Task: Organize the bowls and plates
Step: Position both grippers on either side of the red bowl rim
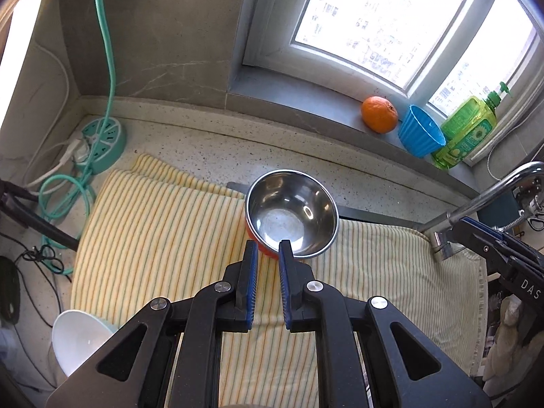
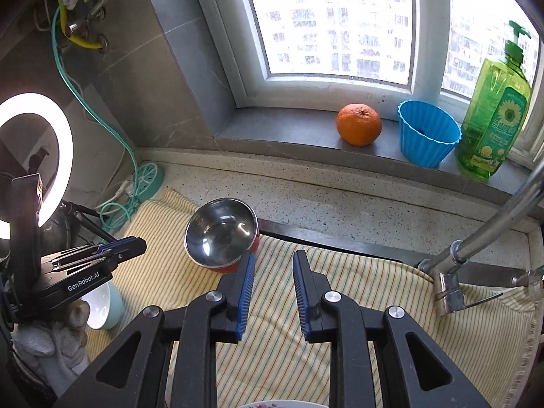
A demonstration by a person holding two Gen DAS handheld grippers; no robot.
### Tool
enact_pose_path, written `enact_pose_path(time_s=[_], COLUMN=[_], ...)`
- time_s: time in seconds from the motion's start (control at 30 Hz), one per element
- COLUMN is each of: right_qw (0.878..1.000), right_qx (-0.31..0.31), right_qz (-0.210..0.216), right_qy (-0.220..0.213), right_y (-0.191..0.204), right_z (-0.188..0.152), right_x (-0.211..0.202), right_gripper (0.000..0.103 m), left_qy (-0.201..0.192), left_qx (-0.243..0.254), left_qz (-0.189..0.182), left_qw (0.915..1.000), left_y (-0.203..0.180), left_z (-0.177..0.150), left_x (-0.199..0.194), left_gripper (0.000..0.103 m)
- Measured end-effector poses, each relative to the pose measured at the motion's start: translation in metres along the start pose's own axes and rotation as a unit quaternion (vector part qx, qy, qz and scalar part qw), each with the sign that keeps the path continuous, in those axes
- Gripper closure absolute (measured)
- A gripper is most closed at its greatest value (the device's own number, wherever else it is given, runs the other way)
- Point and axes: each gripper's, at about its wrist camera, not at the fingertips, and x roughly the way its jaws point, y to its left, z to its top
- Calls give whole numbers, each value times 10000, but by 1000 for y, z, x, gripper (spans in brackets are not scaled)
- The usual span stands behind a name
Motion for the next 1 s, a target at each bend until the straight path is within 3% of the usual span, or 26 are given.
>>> enact_pose_path(time_s=[0.2,0.53,1.0], right_qw=[9998,9984,9900], right_qx=[-78,-107,596], right_qz=[-66,180,741], right_qy=[191,531,1038], right_y=[6,7,-14], right_z=[13,20,18], right_x=[37,82,133], right_gripper=[82,82,82], left_qy=[118,402,614], left_qx=[-16,-188,-455], left_qz=[69,63,-73], left_qw=[9999,9990,9971], left_y=[3,13,25], left_z=[14,22,27], left_x=[21,55,82], left_gripper=[92,92,92])
